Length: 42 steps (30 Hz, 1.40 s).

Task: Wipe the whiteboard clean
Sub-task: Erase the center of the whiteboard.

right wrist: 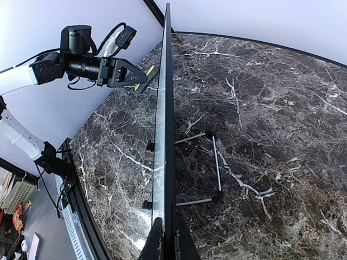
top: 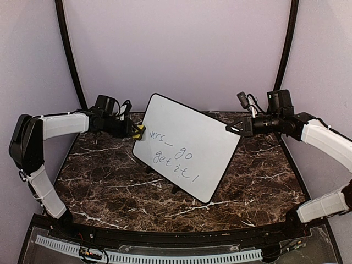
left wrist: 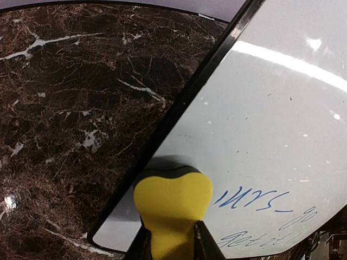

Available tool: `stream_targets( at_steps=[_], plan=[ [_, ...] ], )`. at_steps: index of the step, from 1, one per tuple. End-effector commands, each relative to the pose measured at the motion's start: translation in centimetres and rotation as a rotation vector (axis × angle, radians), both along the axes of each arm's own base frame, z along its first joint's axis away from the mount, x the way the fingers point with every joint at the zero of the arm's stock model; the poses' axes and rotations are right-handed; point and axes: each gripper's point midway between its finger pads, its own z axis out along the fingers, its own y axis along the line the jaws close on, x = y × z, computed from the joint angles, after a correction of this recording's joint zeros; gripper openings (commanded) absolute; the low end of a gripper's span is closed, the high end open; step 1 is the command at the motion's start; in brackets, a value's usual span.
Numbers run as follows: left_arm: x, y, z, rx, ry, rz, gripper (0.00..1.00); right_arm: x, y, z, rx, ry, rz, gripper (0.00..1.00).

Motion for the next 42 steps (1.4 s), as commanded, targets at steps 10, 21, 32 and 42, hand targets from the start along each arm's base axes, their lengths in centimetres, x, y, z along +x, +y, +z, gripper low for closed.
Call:
stream_targets(
  at_steps=[10,21,32,42],
  plan=[
    [-3.0,0.4,-2.9,-0.007,0.073,-0.006,0.04,0.5,0.8,1.7,0.008,-0.141,0.051,0.00],
    [-2.1,0.2,-2.8,-0.008,0.056,-0.009,0.04,0.4,1.0,1.7,0.013,-0.141,0.059,0.00],
    [-0.1,-0.8,-0.7,0.001,0.010,-0.031,0.04,0.3,1.0,1.7,0.013,-0.137,0.060,0.00],
    [-3.7,-1.2,-2.7,0.081,0.037,-0.075,0.04,0.6,1.3,1.5,0.012,-0.128,0.066,0.00]
  ],
)
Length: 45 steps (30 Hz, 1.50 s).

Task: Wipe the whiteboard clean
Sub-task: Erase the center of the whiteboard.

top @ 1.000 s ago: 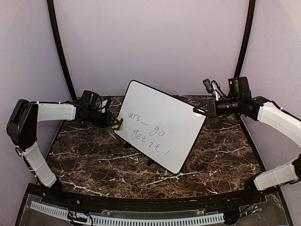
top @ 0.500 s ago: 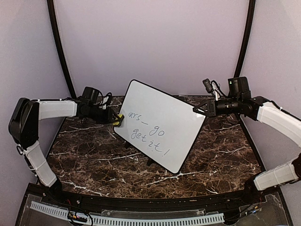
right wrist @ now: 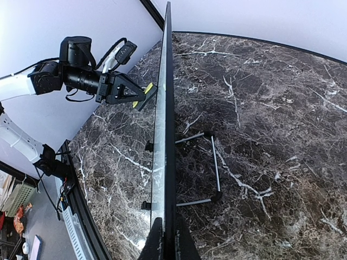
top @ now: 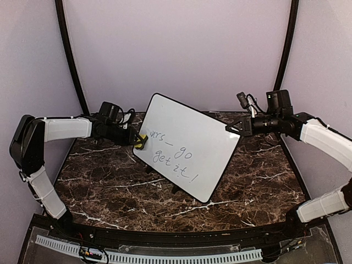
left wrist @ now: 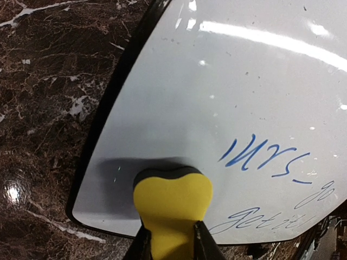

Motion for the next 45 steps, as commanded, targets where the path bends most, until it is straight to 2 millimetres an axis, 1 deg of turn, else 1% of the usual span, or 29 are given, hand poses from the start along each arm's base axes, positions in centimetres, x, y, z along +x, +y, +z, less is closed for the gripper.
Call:
stream_targets(
  at_steps=[1,5,10,12,15,17,20,23,27,29,31,34,36,37,38,39,42,45],
  plan=[
    [-2.0,0.0,-0.7,0.043,0.016,-0.033,0.04,0.3,1.2,1.8,0.012,-0.139,0.073,0.00],
    [-1.4,-0.4,0.6,0.039,-0.018,-0.054,0.04,0.2,1.2,1.9,0.013,-0.141,0.073,0.00],
    [0.6,-1.7,3.2,0.010,-0.084,-0.074,0.04,0.1,1.1,1.9,0.012,-0.142,0.071,0.00],
    [1.2,-2.2,4.0,-0.005,-0.100,-0.081,0.04,0.1,1.1,1.8,0.011,-0.142,0.070,0.00],
    [1.8,-2.9,4.7,-0.011,-0.116,-0.090,0.04,0.1,1.1,1.8,0.010,-0.141,0.070,0.00],
    [1.7,-3.1,4.3,-0.005,-0.107,-0.092,0.04,0.0,1.2,1.8,0.010,-0.140,0.070,0.00],
    [0.9,-2.8,3.2,0.015,-0.077,-0.094,0.04,0.0,1.2,1.7,0.008,-0.140,0.069,0.00],
    [-0.5,-2.1,1.8,0.040,-0.048,-0.087,0.04,0.0,1.2,1.7,0.008,-0.138,0.070,0.00],
    [-2.1,-1.2,0.6,0.062,-0.020,-0.081,0.04,0.1,1.2,1.6,0.008,-0.137,0.071,0.00],
    [-2.6,-1.0,0.1,0.069,-0.009,-0.081,0.04,0.1,1.3,1.5,0.008,-0.136,0.073,0.00],
    [-2.6,-0.9,0.0,0.073,-0.008,-0.081,0.04,0.1,1.3,1.4,0.008,-0.132,0.074,0.00],
    [-2.1,-1.1,0.5,0.069,-0.025,-0.080,0.04,0.1,1.4,1.4,0.008,-0.132,0.076,0.00],
    [-1.1,-1.6,1.9,0.054,-0.057,-0.079,0.04,0.0,1.3,1.5,0.008,-0.134,0.076,0.00],
    [-0.9,-1.7,1.9,0.054,-0.058,-0.079,0.04,0.0,1.4,1.6,0.009,-0.136,0.076,0.00],
    [-0.3,-2.0,2.8,0.045,-0.078,-0.080,0.04,-0.1,1.3,1.6,0.008,-0.137,0.076,0.00],
    [0.0,-2.1,2.8,0.047,-0.079,-0.082,0.04,-0.1,1.3,1.6,0.008,-0.137,0.075,0.00],
    [1.2,-2.6,3.9,0.041,-0.110,-0.081,0.04,-0.1,1.4,1.5,0.008,-0.133,0.076,0.00],
    [1.5,-2.8,4.2,0.038,-0.115,-0.082,0.04,-0.1,1.4,1.4,0.007,-0.131,0.078,0.00]
  ],
)
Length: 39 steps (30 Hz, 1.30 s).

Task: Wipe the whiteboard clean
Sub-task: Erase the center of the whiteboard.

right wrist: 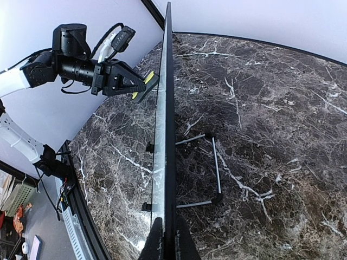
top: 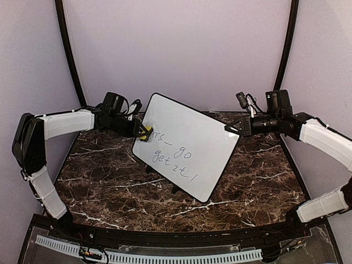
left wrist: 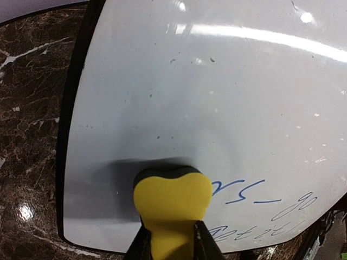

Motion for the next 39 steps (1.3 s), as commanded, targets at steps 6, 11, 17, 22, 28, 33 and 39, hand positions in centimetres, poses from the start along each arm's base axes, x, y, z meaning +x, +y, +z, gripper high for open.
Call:
stream_targets(
  at_steps=[6,11,17,22,28,33,39],
  plan=[
    [-0.3,-0.1,0.0,0.002,-0.009,-0.006,0.04,-0.1,1.2,1.3,0.002,-0.124,0.074,0.00],
    [-2.7,0.9,-2.0,0.015,0.041,0.001,0.04,0.0,1.3,1.3,0.002,-0.123,0.075,0.00],
    [-3.1,1.1,-2.7,0.021,0.051,0.003,0.04,-0.1,1.3,1.1,0.000,-0.118,0.077,0.00],
    [-0.9,-0.2,-0.7,0.005,0.003,-0.011,0.04,-0.1,1.4,1.2,0.001,-0.119,0.077,0.00],
    [1.0,-1.5,1.2,-0.010,-0.039,-0.023,0.04,-0.2,1.3,1.2,-0.003,-0.120,0.074,0.00],
    [-0.1,-1.0,-0.4,0.014,0.002,-0.023,0.04,-0.1,1.3,1.1,-0.005,-0.119,0.072,0.00],
    [-3.0,0.2,-2.5,0.023,0.056,-0.013,0.04,0.0,1.5,0.9,-0.003,-0.114,0.080,0.00]
  ],
)
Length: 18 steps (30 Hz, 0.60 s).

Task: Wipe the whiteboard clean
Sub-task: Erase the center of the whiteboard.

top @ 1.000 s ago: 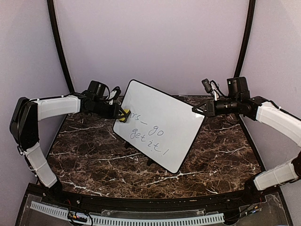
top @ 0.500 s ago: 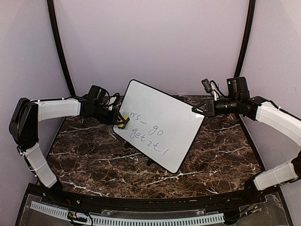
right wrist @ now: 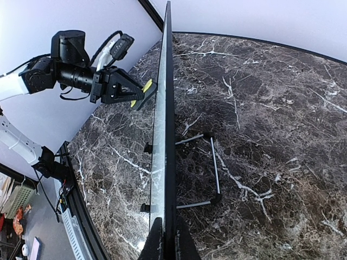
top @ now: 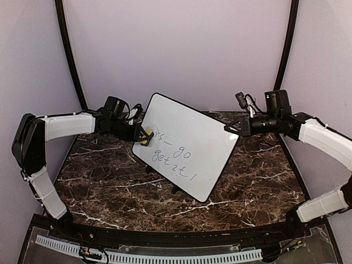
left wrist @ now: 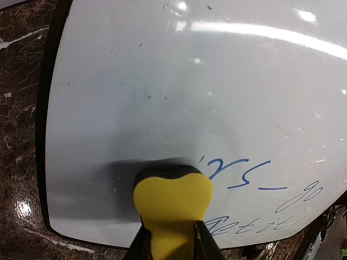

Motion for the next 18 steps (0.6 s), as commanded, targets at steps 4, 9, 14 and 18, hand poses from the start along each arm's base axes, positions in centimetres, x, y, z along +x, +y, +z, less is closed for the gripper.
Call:
stream_targets(
  at_steps=[4,9,14,18],
  plan=[
    [-3.0,1.0,-2.5,0.036,0.065,0.001,0.04,-0.2,1.5,1.1,0.003,-0.118,0.092,0.00],
    [-1.1,0.1,-0.6,0.017,0.012,-0.004,0.04,-0.3,1.5,1.3,0.003,-0.120,0.093,0.00],
    [1.4,-1.1,0.7,0.005,-0.026,-0.008,0.04,-0.3,1.4,1.3,0.000,-0.120,0.089,0.00],
    [2.4,-1.5,1.5,0.001,-0.047,-0.007,0.04,-0.3,1.4,1.2,-0.001,-0.118,0.090,0.00]
  ],
)
